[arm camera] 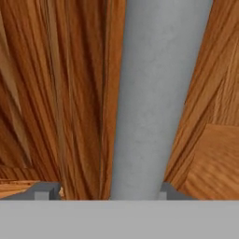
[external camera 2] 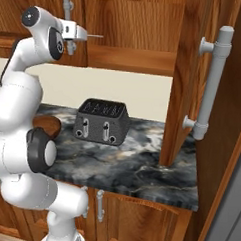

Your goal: Open the cabinet and setup a tea strainer by placing it in the bowl upright.

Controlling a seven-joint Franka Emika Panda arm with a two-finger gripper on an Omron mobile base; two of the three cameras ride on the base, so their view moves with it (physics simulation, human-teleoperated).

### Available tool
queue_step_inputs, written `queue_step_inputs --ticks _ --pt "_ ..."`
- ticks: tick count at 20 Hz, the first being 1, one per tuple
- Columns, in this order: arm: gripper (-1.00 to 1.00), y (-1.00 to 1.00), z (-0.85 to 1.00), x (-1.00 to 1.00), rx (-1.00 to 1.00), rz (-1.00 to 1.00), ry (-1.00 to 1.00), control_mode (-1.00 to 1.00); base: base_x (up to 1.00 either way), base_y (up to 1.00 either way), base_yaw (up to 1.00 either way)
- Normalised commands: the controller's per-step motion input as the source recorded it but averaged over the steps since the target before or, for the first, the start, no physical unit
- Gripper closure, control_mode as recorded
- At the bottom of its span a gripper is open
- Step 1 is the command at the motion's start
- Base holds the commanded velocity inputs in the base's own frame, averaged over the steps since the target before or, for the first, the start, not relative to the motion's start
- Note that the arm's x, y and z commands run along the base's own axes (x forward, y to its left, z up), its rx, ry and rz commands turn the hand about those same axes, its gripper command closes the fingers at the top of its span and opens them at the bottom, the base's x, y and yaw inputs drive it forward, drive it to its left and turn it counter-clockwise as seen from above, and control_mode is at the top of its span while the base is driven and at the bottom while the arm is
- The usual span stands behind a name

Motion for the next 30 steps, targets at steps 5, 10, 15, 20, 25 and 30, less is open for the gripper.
queue_step_inputs --ticks 5,10,15,20,25,30 --pt "1.0 0.0 0.02 -0.53 0.0 -0.12 0.0 -1.0 0.0 0.0 0.0" --pt "1.0 0.06 0.09 -0.88 0.0 -0.1 0.0 -1.0 0.0 0.0 0.0" --pt "1.0 0.23 0.07 -0.88 0.0 -0.12 0.0 -1.0 0.0 0.0 0.0" --pt "1.0 0.38 0.0 -1.0 0.0 -0.15 0.0 -1.0 0.0 0.0 0.0" --pt "1.0 0.38 0.0 -1.0 0.0 -0.12 0.0 -1.0 0.0 0.0 0.0" --pt "1.0 0.22 -0.04 -0.78 -0.04 -0.09 0.04 -1.0 0.0 0.0 0.0"
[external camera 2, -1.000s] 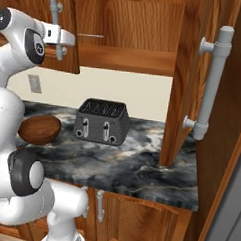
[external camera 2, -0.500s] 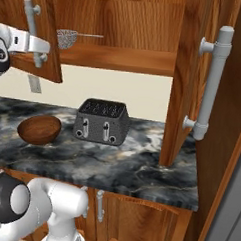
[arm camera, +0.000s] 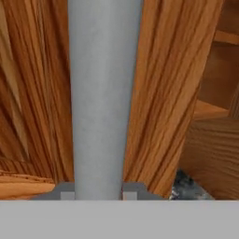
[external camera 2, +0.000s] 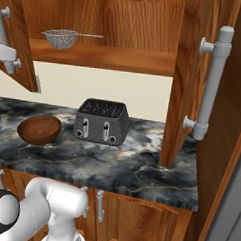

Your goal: Open the cabinet and setup a tea strainer by placing it in the bowl upright.

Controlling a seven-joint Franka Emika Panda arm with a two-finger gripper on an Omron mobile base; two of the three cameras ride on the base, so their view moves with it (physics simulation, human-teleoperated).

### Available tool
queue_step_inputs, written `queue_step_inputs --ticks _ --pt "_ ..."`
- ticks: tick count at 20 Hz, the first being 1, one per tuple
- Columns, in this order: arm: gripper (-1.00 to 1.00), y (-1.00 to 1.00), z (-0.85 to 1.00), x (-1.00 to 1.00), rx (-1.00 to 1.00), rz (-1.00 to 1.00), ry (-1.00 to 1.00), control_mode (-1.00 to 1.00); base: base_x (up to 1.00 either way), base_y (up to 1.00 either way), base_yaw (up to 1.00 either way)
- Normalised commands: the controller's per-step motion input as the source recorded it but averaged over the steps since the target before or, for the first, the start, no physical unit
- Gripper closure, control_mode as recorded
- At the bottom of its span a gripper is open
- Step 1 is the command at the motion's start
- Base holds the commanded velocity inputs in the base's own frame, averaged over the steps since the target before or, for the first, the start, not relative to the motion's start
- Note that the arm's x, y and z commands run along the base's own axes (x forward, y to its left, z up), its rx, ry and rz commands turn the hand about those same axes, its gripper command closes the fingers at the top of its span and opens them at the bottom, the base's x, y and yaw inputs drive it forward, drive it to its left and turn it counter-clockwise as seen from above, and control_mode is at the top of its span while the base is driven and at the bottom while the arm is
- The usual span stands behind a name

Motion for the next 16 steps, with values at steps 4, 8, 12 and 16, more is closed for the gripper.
queue_step_inputs --ticks 4,8,12,16 --pt "-1.0 0.14 -0.02 -0.27 -0.08 -0.12 0.11 -1.0 0.0 0.0 0.0" --pt "-1.0 0.28 0.0 -0.06 -0.01 -0.08 0.0 -1.0 0.0 0.0 0.0" --pt "-1.0 0.16 0.0 -0.02 -0.01 -0.06 0.0 -1.0 0.0 0.0 0.0" --pt "-1.0 0.02 0.08 -0.56 0.0 0.0 -0.01 -1.0 0.0 0.0 0.0"
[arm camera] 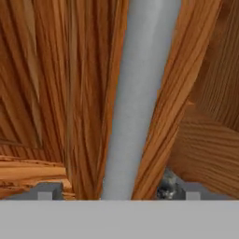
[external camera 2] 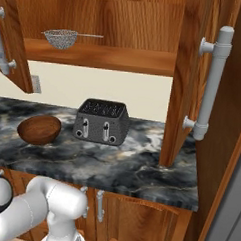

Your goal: Open the cabinet and setup a tea strainer by placing it in the bowl upright.

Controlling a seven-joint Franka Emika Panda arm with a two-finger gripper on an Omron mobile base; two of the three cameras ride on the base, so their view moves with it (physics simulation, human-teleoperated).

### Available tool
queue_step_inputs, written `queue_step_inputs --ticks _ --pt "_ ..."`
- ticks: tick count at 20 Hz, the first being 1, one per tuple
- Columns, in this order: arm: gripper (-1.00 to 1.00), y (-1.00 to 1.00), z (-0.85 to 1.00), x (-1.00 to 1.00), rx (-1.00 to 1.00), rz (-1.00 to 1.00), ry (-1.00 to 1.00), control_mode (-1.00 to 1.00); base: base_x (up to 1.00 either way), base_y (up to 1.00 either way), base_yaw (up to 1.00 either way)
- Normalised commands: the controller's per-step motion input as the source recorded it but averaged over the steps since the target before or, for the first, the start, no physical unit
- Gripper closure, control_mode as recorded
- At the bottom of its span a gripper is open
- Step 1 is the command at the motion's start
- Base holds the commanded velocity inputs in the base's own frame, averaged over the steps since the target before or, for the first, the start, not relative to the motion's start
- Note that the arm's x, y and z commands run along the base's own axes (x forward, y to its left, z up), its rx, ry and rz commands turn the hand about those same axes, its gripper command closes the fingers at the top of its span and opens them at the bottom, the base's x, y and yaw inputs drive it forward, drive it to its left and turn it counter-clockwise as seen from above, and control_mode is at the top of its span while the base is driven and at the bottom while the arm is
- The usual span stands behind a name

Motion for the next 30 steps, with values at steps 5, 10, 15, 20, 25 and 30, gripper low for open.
queue_step_inputs --ticks 5,10,15,20,25,30 --pt "-1.0 -0.15 0.09 -0.95 0.18 0.05 -0.07 -1.0 0.0 0.0 0.0" --pt "-1.0 -0.85 0.01 -0.63 0.46 0.15 0.0 -1.0 0.0 0.0 0.0" --pt "-1.0 -0.97 0.0 -0.3 0.5 0.12 0.09 -1.0 0.0 0.0 0.0" --pt "-1.0 -0.78 -0.03 -0.05 0.5 0.05 0.13 -1.0 0.0 0.0 0.0" --pt "-1.0 -0.68 -0.36 0.21 0.69 0.09 0.23 -1.0 0.0 0.0 0.0" --pt "-1.0 -0.27 -0.19 0.48 0.72 0.17 0.28 -1.0 0.0 0.0 0.0"
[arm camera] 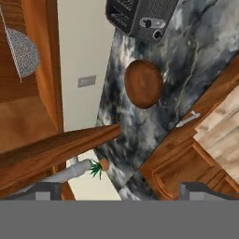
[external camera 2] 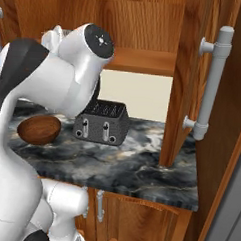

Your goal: Open the cabinet and setup a tea strainer by placing it in the bowl upright.

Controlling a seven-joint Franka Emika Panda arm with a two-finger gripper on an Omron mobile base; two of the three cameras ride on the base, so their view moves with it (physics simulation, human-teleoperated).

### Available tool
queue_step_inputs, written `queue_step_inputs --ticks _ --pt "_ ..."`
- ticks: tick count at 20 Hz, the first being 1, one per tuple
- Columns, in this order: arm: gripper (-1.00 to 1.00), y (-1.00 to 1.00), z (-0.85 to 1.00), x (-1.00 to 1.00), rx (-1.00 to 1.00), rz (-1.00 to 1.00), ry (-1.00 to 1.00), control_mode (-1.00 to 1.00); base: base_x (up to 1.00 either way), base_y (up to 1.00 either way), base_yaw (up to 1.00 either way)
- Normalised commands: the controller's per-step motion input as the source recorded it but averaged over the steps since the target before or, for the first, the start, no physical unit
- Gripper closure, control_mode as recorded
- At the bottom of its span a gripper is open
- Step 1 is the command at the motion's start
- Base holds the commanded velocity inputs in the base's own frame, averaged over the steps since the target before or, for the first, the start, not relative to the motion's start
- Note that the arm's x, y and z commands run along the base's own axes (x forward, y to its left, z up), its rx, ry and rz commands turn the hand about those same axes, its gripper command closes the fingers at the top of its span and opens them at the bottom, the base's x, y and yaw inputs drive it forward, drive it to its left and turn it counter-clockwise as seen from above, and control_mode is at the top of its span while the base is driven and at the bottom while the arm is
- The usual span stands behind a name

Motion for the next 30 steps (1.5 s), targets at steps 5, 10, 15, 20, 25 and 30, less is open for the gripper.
queue_step_inputs --ticks 5,10,15,20,25,30 --pt "-1.0 0.16 -0.02 0.34 0.48 0.26 0.18 -1.0 0.0 0.0 0.0" --pt "-1.0 0.41 -0.21 0.34 0.01 0.27 0.06 -1.0 0.0 0.0 0.0" --pt "-1.0 0.03 -0.01 0.55 -0.01 0.09 -0.03 -1.0 0.0 0.0 0.0" --pt "-1.0 0.36 -0.02 0.24 0.0 0.13 -0.01 -1.0 0.0 0.0 0.0" --pt "-1.0 0.46 -0.1 0.44 0.0 0.07 0.0 -1.0 0.0 0.0 0.0" --pt "-1.0 0.41 -0.23 0.5 0.0 0.06 0.06 -1.0 0.0 0.0 0.0"
